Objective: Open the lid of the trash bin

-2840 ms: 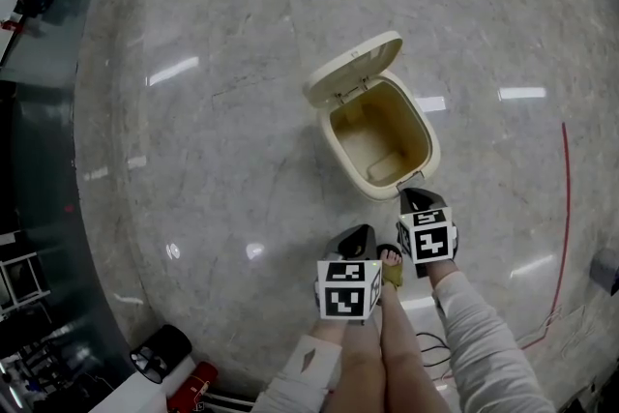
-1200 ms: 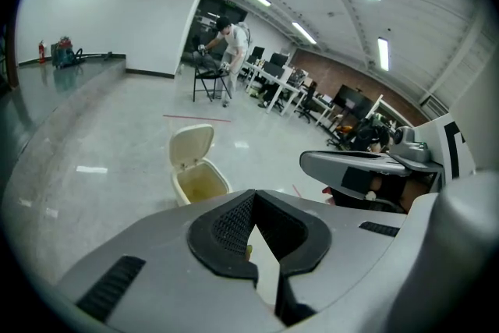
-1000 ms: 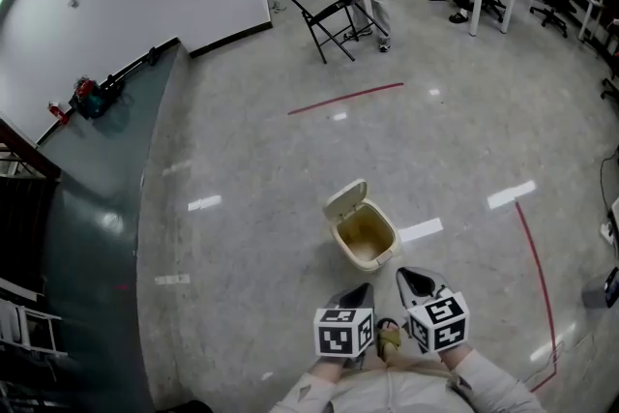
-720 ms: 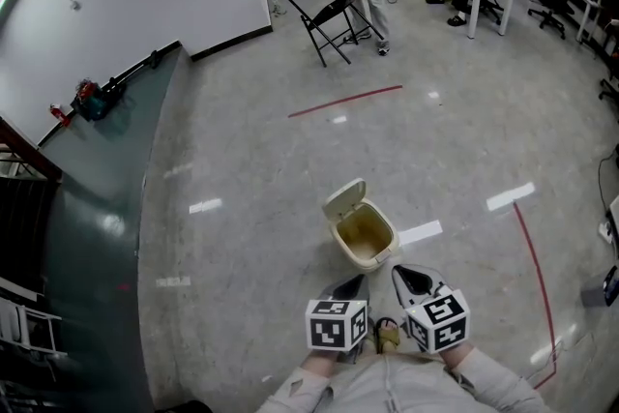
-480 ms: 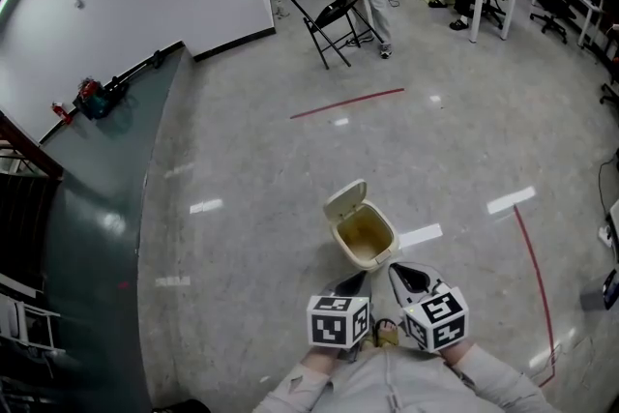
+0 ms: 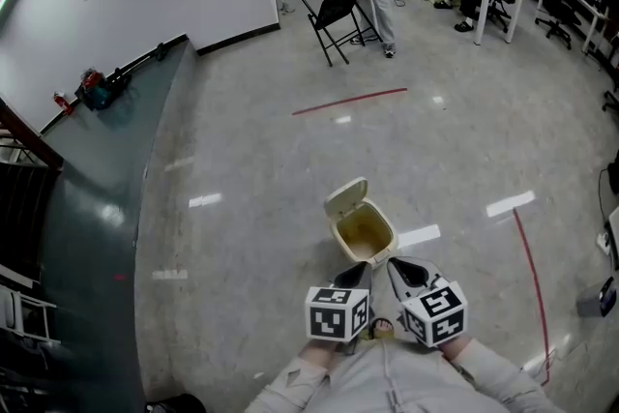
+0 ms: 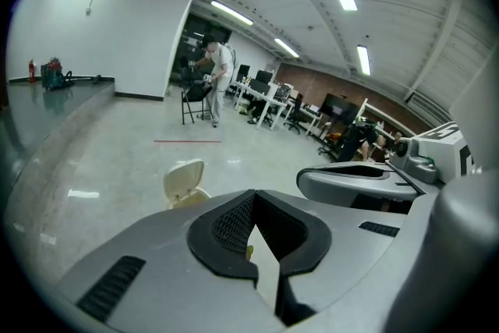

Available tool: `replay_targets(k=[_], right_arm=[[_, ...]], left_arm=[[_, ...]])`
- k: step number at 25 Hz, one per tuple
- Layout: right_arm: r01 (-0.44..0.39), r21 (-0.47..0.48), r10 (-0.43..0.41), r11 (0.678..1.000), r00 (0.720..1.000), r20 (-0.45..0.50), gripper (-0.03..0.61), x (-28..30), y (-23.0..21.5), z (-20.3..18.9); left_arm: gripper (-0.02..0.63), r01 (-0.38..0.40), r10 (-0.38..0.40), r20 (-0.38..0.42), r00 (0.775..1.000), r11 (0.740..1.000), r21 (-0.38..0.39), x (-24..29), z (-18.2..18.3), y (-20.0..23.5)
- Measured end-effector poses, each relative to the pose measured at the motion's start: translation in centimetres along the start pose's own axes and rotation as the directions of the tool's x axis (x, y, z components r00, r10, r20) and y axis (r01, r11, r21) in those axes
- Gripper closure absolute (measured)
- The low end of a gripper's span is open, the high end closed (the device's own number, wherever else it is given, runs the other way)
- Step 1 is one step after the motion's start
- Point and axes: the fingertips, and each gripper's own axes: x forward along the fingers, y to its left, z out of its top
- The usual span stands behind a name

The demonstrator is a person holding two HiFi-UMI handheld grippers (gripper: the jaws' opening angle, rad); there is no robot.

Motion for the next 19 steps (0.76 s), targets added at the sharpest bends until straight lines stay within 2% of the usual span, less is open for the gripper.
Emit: replay_targets(k=[19], right_arm=[[-0.004, -0.007, 0.004, 1.000, 1.000, -0.013, 0.575, 1.6, -0.3, 0.5]], left_arm=[[0.609, -0.007, 0.007, 0.008, 1.000, 1.000, -0.017, 0.5, 1.1, 1.7]])
